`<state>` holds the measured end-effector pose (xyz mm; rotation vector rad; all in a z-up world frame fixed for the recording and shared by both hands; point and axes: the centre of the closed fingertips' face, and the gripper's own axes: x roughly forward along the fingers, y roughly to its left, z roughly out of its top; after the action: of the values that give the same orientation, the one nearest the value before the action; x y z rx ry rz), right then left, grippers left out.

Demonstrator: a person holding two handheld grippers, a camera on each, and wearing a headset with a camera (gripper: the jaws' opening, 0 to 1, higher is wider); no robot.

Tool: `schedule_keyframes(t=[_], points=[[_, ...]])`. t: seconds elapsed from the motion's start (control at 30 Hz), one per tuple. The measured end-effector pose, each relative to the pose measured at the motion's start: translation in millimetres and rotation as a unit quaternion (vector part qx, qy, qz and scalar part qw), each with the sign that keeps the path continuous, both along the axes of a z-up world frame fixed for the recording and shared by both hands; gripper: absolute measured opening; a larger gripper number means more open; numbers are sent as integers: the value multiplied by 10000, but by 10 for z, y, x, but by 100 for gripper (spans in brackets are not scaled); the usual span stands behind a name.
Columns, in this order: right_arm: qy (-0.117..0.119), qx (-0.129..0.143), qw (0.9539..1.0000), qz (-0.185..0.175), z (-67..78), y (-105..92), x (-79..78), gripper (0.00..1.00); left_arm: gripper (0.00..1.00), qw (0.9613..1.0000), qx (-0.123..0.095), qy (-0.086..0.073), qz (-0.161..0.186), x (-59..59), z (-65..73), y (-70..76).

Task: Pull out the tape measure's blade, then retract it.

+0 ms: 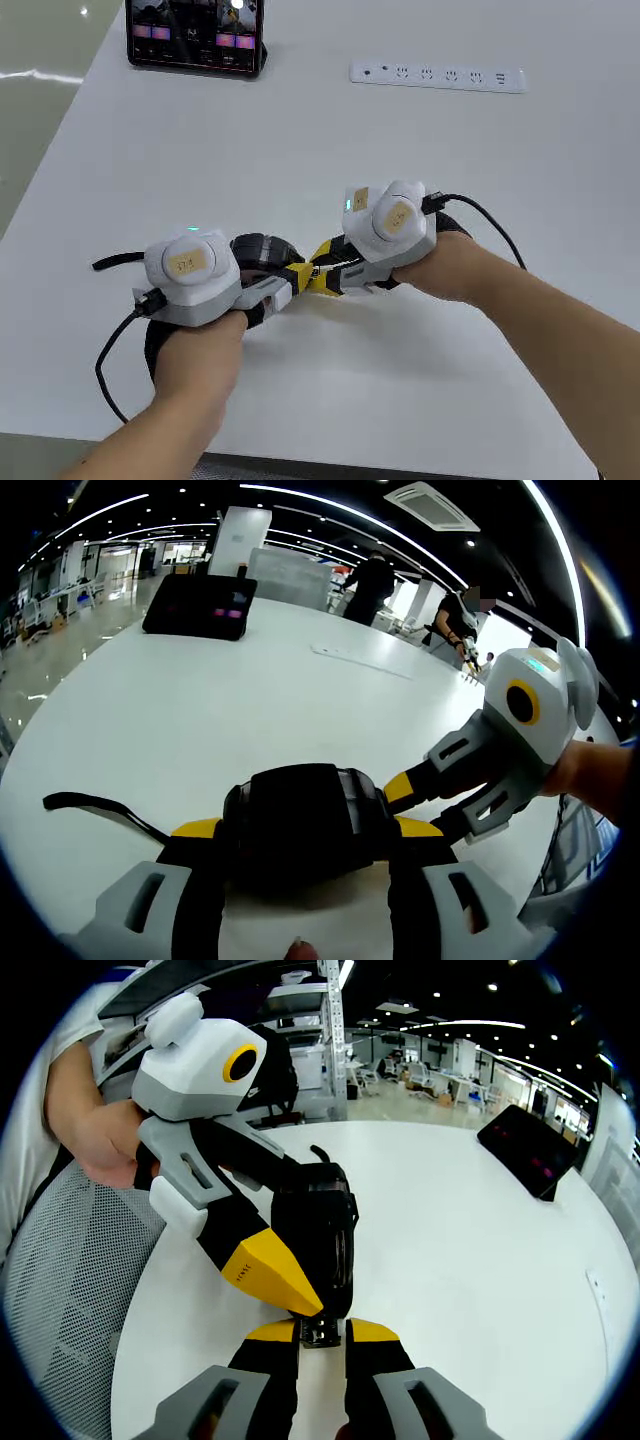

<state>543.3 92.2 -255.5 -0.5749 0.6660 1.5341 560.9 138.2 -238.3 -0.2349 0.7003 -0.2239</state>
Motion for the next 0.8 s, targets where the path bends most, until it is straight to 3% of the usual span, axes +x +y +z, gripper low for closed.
schedule_keyframes(t=[0.37,0.5,0.8], points=[[-27,16,9999,-148,51,-63,42,20,64,10000,35,-7,25,3,33,31],[-15,49,9997,-246,64,-79,49,25,68,10000,60,-20,53,13,52,64],[48,62,9992,-391,55,-98,24,37,64,9998,50,-89,-183,-7,140,24]])
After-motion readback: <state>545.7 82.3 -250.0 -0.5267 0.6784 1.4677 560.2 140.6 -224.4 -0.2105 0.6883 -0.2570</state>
